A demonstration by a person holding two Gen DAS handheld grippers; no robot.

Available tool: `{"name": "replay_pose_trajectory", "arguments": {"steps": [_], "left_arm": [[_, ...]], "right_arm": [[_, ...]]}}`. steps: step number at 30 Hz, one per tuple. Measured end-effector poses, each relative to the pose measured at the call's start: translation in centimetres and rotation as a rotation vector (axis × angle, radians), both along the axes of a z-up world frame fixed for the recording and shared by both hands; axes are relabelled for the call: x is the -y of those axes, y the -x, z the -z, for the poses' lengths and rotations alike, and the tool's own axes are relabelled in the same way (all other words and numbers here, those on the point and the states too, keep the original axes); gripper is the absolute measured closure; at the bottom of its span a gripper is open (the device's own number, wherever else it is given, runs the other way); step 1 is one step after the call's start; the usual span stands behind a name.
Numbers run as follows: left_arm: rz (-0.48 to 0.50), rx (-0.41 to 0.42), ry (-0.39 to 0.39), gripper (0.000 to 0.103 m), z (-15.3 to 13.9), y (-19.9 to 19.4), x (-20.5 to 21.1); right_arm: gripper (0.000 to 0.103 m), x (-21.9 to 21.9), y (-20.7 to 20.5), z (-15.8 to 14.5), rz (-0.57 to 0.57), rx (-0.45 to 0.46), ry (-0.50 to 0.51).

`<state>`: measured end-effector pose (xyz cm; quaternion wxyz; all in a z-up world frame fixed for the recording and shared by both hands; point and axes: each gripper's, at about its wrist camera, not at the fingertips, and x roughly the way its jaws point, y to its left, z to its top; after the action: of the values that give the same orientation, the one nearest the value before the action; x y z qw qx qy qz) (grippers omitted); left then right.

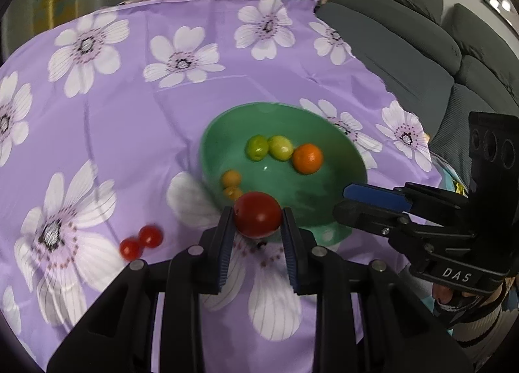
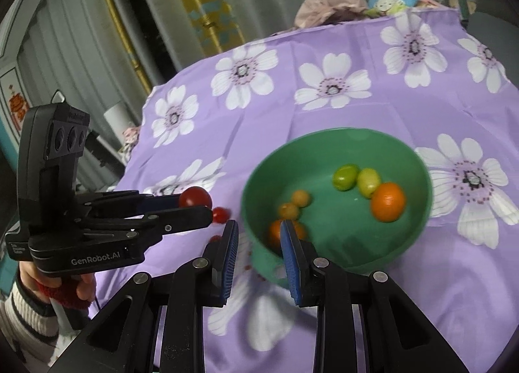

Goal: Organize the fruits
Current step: 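Lower the right gripper onto another cherry tomato and close it while the left gripper holds its tomato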

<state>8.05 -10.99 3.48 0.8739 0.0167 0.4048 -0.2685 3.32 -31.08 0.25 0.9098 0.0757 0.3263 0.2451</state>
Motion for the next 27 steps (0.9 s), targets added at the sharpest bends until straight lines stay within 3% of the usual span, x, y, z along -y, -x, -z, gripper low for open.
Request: {"name": "replay_pose_trajectory", "arguments": {"steps": [3,6,11,14,20,27], "left_arm": [[0.011,0.006,-0.002,0.075,-0.2,-0.5,0.6],[-0.007,0.008,0.015,0.075,-0.6,-0.7,-0.2],[-0.119,0.017,0.016,0.075,-0.8,-0.3,-4.1],[-0.207,0.011,0.018,0.075,-0.4,0.6,-7.7],[-0.325,-0.017,0.038,0.075,1.0,3.4,-13.9],[-0.343,-0.031,0.085,0.075,2.1,4.5,-16.0]], "right_arm": [[0.073,0.7,-0.3,0.2,0.017,-0.006,-0.01],[0.073,0.2,-0.1,0.2,-0.046,-0.008,-0.023],[0.073,-4.7,0.6,0.8,-0.235,-0.024,0.005],[0.073,-8.7,-0.2,2.3,-0.31,-0.058,0.091],[0.073,-12.6,-3.0,5.3,-0.302,-0.141,0.24],[0.073,-14.5,-4.9,6.7,-0.27,-0.185,0.36]]}}
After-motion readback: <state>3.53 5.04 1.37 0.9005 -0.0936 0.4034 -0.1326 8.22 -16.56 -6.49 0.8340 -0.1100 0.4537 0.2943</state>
